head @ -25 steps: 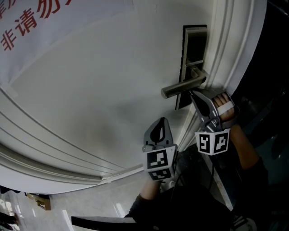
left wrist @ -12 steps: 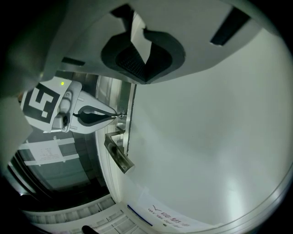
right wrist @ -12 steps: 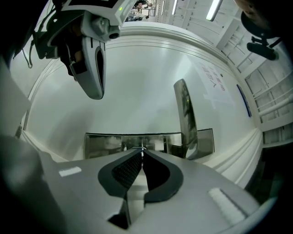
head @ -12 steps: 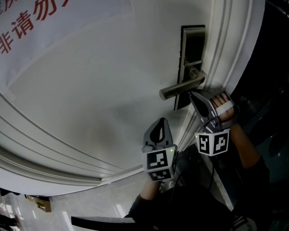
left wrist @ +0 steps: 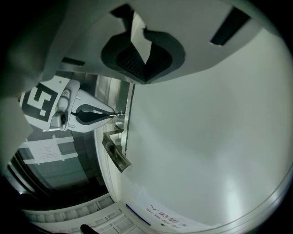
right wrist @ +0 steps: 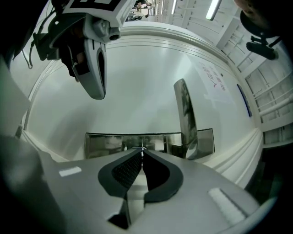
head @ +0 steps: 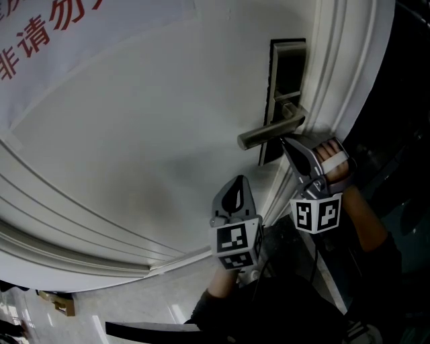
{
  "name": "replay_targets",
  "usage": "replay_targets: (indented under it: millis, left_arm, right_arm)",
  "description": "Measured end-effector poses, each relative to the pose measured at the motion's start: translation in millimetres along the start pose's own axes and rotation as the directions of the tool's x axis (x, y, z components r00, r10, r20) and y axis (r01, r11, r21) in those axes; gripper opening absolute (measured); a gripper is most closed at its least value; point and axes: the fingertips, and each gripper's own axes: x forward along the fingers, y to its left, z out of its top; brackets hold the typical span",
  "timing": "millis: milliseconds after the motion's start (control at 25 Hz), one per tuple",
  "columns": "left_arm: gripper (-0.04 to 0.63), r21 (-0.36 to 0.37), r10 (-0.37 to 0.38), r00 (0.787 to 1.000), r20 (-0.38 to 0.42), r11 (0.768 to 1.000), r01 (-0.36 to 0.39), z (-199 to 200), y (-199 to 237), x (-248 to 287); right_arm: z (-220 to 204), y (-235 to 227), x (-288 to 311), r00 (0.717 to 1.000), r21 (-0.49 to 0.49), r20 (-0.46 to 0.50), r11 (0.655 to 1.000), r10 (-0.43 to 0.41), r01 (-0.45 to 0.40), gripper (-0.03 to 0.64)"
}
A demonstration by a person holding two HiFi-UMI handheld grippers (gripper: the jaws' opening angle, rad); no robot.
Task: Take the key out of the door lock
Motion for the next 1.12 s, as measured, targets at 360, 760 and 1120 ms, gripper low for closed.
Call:
replay_targets:
  millis: [360,760,1120]
  left_arm:
    - [-0.001,-0.001,-0.005,1.000,0.005,1.000,0.005,0.8,-1.7,-0.3]
    - [-0.001,-0.006,-0.008,1.000,0.005,1.000,0.008,0.8,-0.8,-1.5]
    - [-0.002,-0.010,-0.013,1.000,0.003,1.000,0.013,0.0,-2.1,-0.1]
  right_arm:
    - [-0.5,-0.1,0.3,1.000,-0.027,0.001,1.000,0.008,-0.008,0.012]
    - [-0.6,-0.2,-0.1,1.000,-0.033,-0.005,0.999,0.017,-0.017,0.012]
    - [0.1,-0.7,-0.3,0.999,-0.024,-0.027,0.999,0.027,-0.028,0.012]
